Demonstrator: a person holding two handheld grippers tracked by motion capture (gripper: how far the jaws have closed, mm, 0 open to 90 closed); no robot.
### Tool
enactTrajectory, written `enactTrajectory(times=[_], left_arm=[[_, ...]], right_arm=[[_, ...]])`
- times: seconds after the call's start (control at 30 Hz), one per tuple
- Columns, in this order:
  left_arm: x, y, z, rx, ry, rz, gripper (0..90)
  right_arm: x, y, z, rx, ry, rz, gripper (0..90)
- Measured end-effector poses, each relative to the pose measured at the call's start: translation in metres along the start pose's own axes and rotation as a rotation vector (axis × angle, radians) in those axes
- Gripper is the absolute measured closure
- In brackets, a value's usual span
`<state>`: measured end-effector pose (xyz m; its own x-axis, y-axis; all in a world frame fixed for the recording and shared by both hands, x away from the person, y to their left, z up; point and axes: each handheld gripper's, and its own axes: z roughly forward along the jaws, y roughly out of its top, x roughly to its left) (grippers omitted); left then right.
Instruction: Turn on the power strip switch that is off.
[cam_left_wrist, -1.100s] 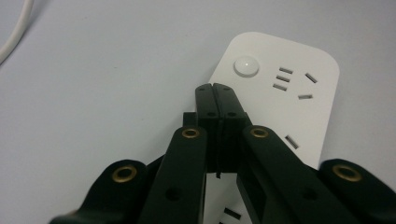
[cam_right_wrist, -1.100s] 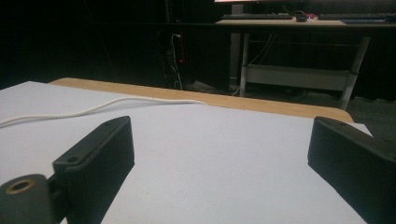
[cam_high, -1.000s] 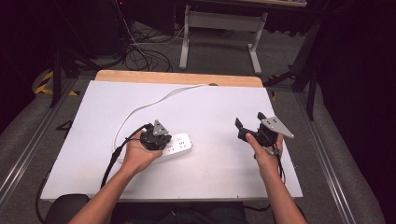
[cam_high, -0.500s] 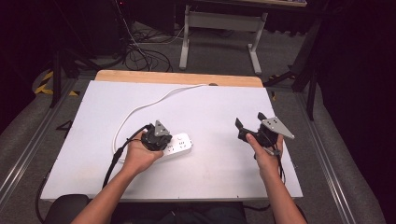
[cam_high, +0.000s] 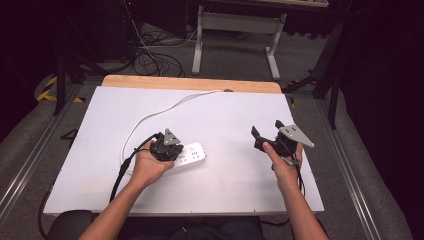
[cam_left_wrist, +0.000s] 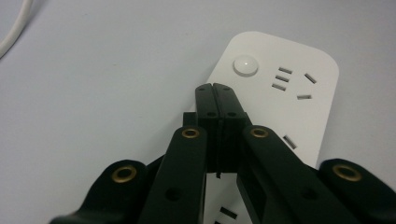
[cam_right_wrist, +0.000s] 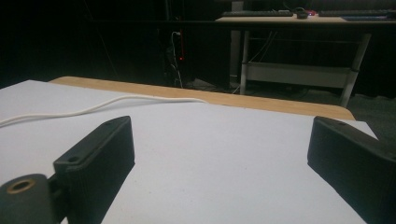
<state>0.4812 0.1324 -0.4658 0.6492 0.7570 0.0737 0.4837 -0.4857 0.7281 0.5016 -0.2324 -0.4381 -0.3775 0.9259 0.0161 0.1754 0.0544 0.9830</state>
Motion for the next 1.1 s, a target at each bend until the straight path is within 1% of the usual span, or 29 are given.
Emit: enactTrajectory(times=[0.07, 0.23, 0.27, 0.4, 0.5, 0.53, 0.57, 0.7, 0.83, 0.93, 1.1], left_arm=[[0.0, 0.0001, 0.0, 0.0, 0.0, 0.002, 90.0], [0.0007, 0.0001, 0.0001, -0.001, -0.007, -0.003, 90.0], [0.0008, 0.0002, 0.0002, -0.001, -0.008, -0.001, 90.0], [0.0015, 0.0005, -0.0002, 0.002, -0.004, -0.001, 90.0], [0.0019, 0.0004, -0.0001, 0.003, -0.011, -0.009, 90.0], [0.0015, 0.0005, -0.0003, 0.003, -0.001, -0.003, 90.0], [0.0015, 0.0005, -0.0003, 0.003, -0.001, -0.003, 90.0], [0.0007, 0.0012, 0.0002, 0.005, -0.009, -0.011, 90.0], [-0.0009, 0.0016, 0.0, 0.007, 0.006, -0.002, 90.0], [0.0003, 0.0025, -0.0002, 0.012, 0.0, -0.019, 90.0], [0.0011, 0.003, -0.0008, 0.008, -0.001, -0.03, 90.0]], right_arm=[[0.0009, -0.0001, 0.0001, 0.003, 0.001, 0.0, 7.8], [0.0045, -0.0009, 0.0018, 0.006, 0.012, -0.021, 7.9], [0.0044, -0.0014, 0.0021, 0.016, 0.012, -0.018, 7.8], [0.0031, -0.001, 0.001, 0.012, 0.009, -0.012, 7.8], [0.0031, -0.001, 0.001, 0.012, 0.01, -0.012, 7.8], [0.0032, -0.0011, 0.0011, 0.014, 0.01, -0.011, 7.8], [0.0032, -0.0011, 0.0011, 0.014, 0.01, -0.011, 7.8], [0.0036, -0.001, 0.0012, 0.01, 0.011, -0.015, 7.9], [0.0033, -0.001, 0.0014, 0.01, 0.011, -0.015, 7.9], [0.003, -0.0011, 0.0016, 0.012, 0.009, -0.016, 7.9], [0.0041, -0.0015, 0.0017, 0.018, 0.012, -0.015, 7.9]])
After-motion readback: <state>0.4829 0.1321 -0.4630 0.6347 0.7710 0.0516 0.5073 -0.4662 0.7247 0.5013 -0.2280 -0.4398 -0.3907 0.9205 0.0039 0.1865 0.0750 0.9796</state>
